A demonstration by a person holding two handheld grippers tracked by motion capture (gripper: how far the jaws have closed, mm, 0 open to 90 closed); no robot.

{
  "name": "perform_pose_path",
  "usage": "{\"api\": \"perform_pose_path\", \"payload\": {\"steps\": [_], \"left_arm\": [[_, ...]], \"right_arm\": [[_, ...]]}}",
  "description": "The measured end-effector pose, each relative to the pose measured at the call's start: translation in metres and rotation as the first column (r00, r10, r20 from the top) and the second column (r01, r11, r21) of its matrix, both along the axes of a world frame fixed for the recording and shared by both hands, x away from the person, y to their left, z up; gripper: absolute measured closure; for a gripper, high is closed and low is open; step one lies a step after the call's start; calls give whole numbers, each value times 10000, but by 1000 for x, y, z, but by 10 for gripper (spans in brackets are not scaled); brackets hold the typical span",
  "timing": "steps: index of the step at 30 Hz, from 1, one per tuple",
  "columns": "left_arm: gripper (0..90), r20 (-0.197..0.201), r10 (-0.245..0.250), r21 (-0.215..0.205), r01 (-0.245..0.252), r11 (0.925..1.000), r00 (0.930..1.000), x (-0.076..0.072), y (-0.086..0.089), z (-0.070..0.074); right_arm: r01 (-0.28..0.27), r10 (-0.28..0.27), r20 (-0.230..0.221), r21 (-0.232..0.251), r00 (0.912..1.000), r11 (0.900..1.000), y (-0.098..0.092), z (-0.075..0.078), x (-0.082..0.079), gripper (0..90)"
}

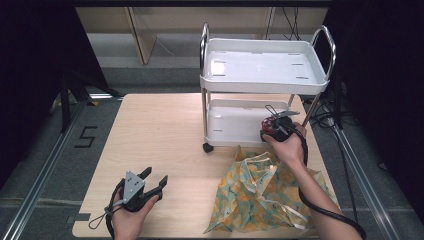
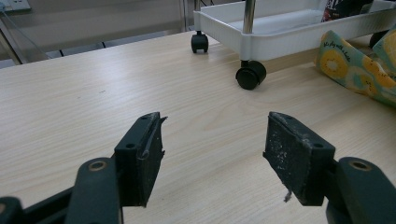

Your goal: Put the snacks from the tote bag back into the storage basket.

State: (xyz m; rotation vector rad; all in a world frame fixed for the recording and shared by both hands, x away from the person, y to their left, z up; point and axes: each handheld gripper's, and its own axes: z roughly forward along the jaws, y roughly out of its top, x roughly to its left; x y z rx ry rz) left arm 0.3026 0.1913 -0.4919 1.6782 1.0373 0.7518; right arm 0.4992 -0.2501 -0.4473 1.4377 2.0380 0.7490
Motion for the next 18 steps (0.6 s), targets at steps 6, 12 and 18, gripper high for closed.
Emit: {"api": "perform_pose_path", "payload": {"steps": [6, 12, 18], "left_arm": [[363, 11, 31, -16, -31, 10000, 10000, 0, 0, 0], [363, 48, -17, -45, 17, 10000, 10000, 1, 0, 0], [363, 6, 24, 9, -24, 10000, 10000, 0, 0, 0]], "right_arm": [[199, -199, -16, 37, 9998, 9998, 1, -1, 1, 261], [317, -317, -116, 22, 9994, 9995, 2, -1, 1, 260], [82, -82, -51, 131, 10000, 9999, 1, -1, 0, 258]]}}
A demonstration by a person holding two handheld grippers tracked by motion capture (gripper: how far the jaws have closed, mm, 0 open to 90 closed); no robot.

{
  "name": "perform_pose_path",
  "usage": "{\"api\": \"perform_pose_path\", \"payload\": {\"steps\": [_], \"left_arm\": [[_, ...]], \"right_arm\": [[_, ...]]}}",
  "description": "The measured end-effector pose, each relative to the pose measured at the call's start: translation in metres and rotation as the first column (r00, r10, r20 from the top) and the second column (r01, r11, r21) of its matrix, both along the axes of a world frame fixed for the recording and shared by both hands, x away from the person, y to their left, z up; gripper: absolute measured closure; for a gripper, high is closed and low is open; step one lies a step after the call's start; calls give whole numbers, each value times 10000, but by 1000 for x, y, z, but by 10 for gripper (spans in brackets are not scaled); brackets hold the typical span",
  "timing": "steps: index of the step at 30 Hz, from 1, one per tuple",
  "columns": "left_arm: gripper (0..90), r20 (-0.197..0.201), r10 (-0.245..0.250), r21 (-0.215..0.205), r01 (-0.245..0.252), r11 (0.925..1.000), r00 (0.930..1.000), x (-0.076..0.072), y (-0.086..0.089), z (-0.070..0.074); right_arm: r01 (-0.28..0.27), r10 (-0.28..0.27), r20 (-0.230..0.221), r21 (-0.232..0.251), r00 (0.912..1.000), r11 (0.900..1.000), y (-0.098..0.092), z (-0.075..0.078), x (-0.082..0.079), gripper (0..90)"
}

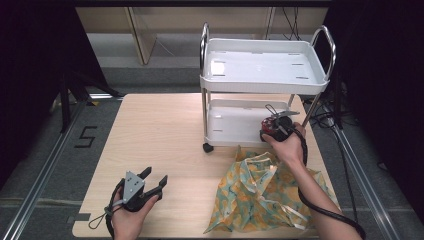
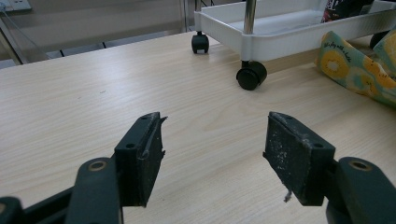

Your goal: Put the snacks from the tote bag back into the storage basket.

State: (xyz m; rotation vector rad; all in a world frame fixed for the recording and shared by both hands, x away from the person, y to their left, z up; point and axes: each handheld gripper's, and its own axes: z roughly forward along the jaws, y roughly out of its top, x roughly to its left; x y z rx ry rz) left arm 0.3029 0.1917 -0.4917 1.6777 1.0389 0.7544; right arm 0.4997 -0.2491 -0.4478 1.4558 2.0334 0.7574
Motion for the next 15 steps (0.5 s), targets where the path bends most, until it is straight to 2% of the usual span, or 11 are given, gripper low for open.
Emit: {"api": "perform_pose_path", "payload": {"steps": [15], "left_arm": [[363, 0, -52, -35, 52, 10000, 10000, 1, 0, 0]], "right_arm": [[52, -51, 361, -19, 9993, 10000, 1, 3, -3, 253]]}}
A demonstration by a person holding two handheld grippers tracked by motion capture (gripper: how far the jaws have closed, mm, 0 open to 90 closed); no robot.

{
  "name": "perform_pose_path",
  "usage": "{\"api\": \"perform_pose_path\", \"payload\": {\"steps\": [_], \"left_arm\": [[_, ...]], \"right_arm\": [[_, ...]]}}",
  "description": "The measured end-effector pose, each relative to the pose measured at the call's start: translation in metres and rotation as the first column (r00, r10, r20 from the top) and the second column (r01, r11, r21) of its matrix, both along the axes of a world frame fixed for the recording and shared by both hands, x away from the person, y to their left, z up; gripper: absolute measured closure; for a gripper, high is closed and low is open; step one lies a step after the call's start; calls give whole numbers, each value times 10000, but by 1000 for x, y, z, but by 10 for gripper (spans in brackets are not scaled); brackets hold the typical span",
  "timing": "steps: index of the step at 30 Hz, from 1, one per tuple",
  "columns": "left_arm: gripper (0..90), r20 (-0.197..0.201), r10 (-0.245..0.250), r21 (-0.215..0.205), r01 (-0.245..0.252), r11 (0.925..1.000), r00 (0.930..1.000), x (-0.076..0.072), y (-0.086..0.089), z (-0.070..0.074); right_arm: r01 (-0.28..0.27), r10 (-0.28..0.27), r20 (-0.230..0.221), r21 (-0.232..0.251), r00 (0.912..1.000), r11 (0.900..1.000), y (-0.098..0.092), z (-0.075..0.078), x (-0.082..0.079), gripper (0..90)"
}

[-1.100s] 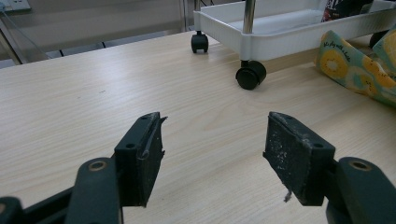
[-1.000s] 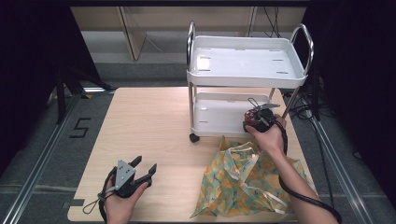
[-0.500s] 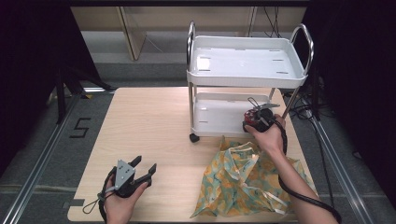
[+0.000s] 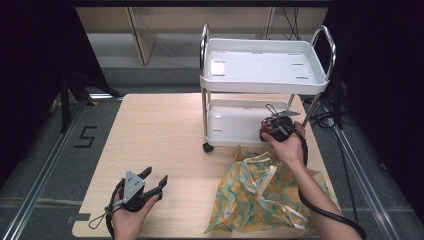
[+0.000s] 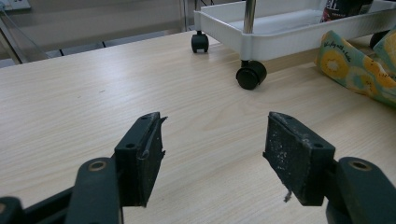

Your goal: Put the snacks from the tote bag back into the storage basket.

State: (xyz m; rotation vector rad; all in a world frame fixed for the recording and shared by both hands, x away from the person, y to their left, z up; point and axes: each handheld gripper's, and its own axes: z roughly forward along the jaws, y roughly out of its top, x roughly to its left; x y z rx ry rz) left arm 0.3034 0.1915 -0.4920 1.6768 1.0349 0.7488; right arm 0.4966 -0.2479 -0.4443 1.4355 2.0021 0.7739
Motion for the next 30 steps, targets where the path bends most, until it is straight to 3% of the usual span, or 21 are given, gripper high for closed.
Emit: {"api": "perform_pose_path", "payload": {"steps": [9, 10, 14, 30], "left_arm": [[363, 6, 4, -6, -4, 10000, 10000, 0, 0, 0], [363, -6, 25, 21, -25, 10000, 10000, 0, 0, 0], [363, -16, 75, 1, -75, 10000, 10000, -1, 1, 0], [363, -20, 55, 26, -55, 10000, 10000, -1, 0, 0]], "right_arm": [[-89, 91, 253, -68, 9996, 9999, -2, 1, -1, 254], [12, -12, 37, 45, 10000, 10000, -1, 2, -2, 254], [80, -79, -7, 62, 10000, 9999, 0, 2, -3, 254], [51, -53, 138, 105, 9999, 9999, -3, 1, -7, 255]]}}
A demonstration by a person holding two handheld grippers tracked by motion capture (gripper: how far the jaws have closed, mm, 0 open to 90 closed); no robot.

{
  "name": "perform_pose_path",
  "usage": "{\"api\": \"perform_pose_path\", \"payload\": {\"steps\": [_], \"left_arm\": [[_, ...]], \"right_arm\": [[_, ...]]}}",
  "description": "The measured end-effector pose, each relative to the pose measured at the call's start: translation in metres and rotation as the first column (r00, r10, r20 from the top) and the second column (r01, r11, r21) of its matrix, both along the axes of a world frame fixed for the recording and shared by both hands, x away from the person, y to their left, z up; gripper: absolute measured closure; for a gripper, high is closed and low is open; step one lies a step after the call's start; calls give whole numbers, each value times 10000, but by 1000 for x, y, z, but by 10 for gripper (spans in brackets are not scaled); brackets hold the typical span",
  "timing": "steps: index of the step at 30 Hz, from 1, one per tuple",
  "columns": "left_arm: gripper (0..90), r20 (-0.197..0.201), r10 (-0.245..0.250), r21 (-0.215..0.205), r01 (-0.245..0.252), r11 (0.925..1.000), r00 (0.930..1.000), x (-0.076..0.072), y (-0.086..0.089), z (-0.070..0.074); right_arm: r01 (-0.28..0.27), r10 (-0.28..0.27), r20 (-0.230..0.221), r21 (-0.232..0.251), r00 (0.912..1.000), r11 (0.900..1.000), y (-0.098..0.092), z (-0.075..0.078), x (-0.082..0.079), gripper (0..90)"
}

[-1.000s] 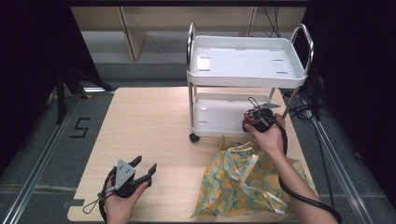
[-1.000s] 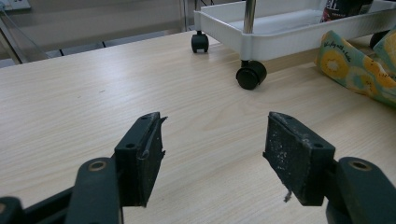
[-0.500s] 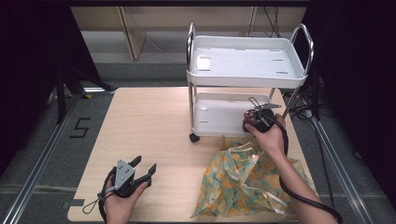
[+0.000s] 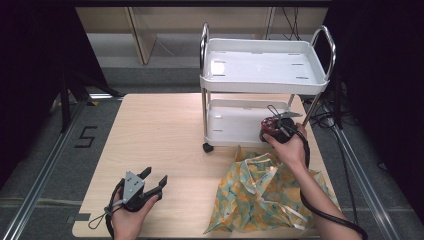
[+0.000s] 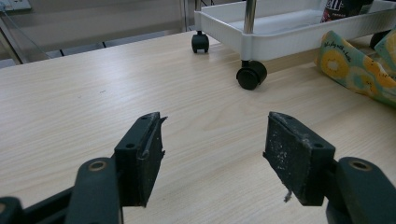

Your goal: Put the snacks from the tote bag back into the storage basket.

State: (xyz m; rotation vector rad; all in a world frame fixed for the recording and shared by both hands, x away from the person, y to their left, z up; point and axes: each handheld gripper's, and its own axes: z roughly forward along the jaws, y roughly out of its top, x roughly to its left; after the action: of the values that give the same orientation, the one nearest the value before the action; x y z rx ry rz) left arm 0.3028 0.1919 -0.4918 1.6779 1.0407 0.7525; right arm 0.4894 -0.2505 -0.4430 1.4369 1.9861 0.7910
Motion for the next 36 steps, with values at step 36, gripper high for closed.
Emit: {"api": "perform_pose_path", "payload": {"steps": [36], "left_arm": [[363, 41, 65, -63, -65, 10000, 10000, -1, 0, 1]], "right_arm": [[-90, 91, -55, 207, 9999, 9997, -2, 6, -16, 254]]}}
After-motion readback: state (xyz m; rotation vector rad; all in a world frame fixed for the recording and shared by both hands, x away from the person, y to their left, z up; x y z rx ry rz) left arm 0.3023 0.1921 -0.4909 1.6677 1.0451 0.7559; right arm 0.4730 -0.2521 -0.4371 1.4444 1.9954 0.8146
